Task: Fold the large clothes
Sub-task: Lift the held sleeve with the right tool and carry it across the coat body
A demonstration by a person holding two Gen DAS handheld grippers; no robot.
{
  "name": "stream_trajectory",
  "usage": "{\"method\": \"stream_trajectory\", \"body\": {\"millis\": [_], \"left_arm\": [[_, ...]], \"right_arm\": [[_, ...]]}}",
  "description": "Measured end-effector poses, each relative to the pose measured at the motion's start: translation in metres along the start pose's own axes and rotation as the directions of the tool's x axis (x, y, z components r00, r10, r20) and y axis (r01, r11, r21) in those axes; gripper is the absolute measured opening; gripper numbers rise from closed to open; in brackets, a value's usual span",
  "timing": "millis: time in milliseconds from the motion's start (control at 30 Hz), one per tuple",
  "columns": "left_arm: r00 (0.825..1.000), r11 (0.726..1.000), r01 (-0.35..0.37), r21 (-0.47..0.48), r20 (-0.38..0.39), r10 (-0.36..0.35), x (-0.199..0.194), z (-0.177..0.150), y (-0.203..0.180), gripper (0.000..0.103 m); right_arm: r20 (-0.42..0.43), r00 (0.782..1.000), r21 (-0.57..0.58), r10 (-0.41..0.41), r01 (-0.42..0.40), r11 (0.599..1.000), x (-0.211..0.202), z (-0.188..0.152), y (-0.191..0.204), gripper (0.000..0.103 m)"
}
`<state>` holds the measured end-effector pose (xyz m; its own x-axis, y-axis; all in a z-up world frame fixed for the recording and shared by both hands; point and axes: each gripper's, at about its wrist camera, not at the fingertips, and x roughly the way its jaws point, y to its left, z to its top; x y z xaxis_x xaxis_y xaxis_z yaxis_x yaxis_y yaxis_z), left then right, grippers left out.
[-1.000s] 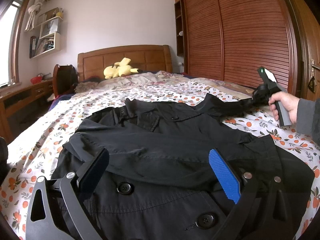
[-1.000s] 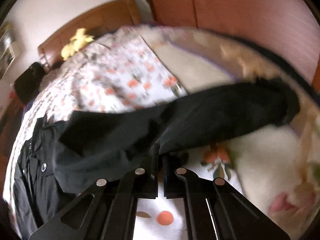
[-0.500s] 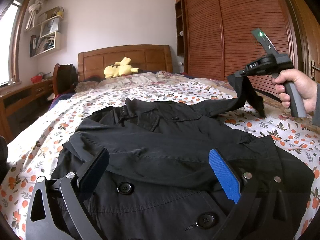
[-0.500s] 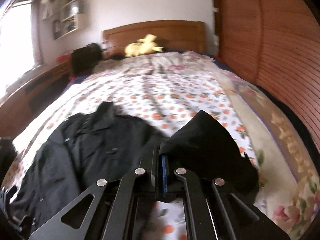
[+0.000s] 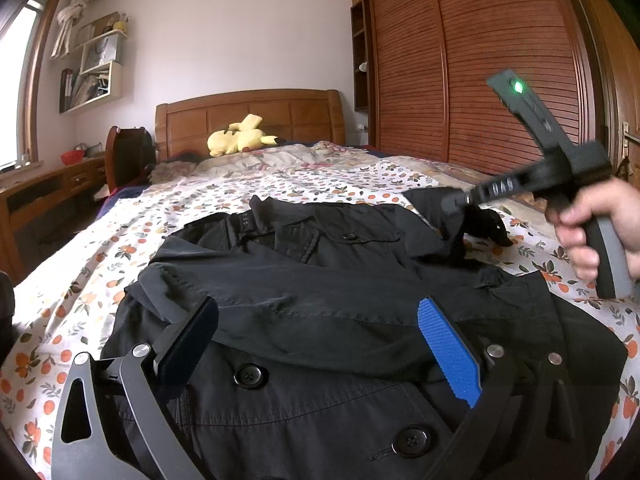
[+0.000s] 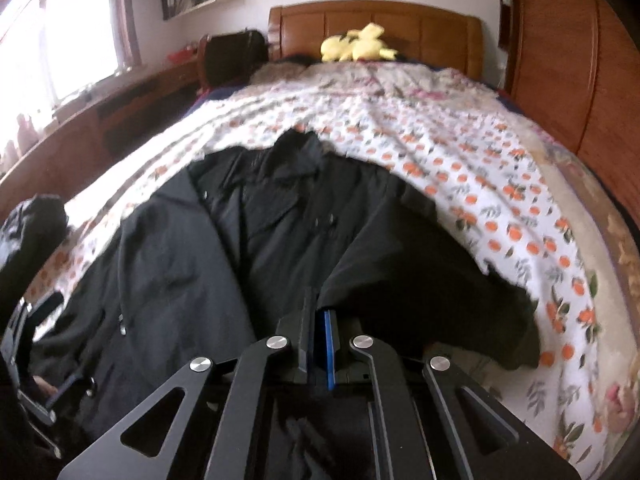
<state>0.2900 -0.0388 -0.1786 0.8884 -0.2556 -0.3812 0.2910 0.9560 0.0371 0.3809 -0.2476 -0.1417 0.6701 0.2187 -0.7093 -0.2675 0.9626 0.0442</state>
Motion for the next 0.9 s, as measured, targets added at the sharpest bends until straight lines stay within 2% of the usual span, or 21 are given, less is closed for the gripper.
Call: {"method": "stream_trajectory", "body": {"millis": [33,67,100,167,367,567,633,733,900], "left_arm": [[1.0,1.0,0.0,0.0,0.0,0.0,0.0,0.0,0.0,0.1],[1.0,1.0,0.001,0.001,0.0,-0.001,0.0,0.0,-0.001,0.1],[1.0,1.0,0.001,0.0,0.001,-0.001,0.0,0.0,0.0,0.1],[1.0,1.0,0.005,-0.001,0.0,-0.005,-0.001,0.0,0.0,0.1],[1.0,1.0,0.03,0.005,0.0,-0.03,-0.012,0.003,0.0,0.1],[0.998,0.998,0.054,0.019,0.014,-0.054,-0.029,0.006,-0.003,0.1],[0.998,0.998,0.06,0.024,0.016,-0.06,-0.034,0.007,-0.003,0.1],[0.997,0.997,0.068,0.03,0.017,-0.069,-0.04,0.008,-0.003,0.1],[0.997,0.997,0.072,0.037,0.015,-0.072,-0.047,0.007,0.0,0.1]], "right_arm": [[-0.009,1.0,0.004,0.001,-0.001,1.0,0.001,-0.004,0.0,0.003],[-0.018,1.0,0.007,0.001,-0.001,1.0,0.001,-0.008,0.0,0.01],[-0.026,1.0,0.01,0.0,0.0,1.0,0.001,-0.011,-0.001,0.022],[-0.034,0.999,0.022,-0.005,0.006,1.0,-0.006,-0.018,-0.001,0.038],[-0.023,0.999,0.016,-0.036,0.036,0.999,-0.037,-0.032,-0.004,0.046],[0.001,0.992,0.048,-0.127,0.127,0.991,-0.059,-0.031,-0.027,0.057],[0.005,0.988,0.068,-0.157,0.157,0.985,-0.059,-0.029,-0.037,0.058],[0.001,0.978,0.107,-0.21,0.208,0.972,-0.052,-0.025,-0.054,0.067],[-0.039,0.963,0.178,-0.267,0.27,0.946,-0.027,-0.022,-0.088,0.067]]}}
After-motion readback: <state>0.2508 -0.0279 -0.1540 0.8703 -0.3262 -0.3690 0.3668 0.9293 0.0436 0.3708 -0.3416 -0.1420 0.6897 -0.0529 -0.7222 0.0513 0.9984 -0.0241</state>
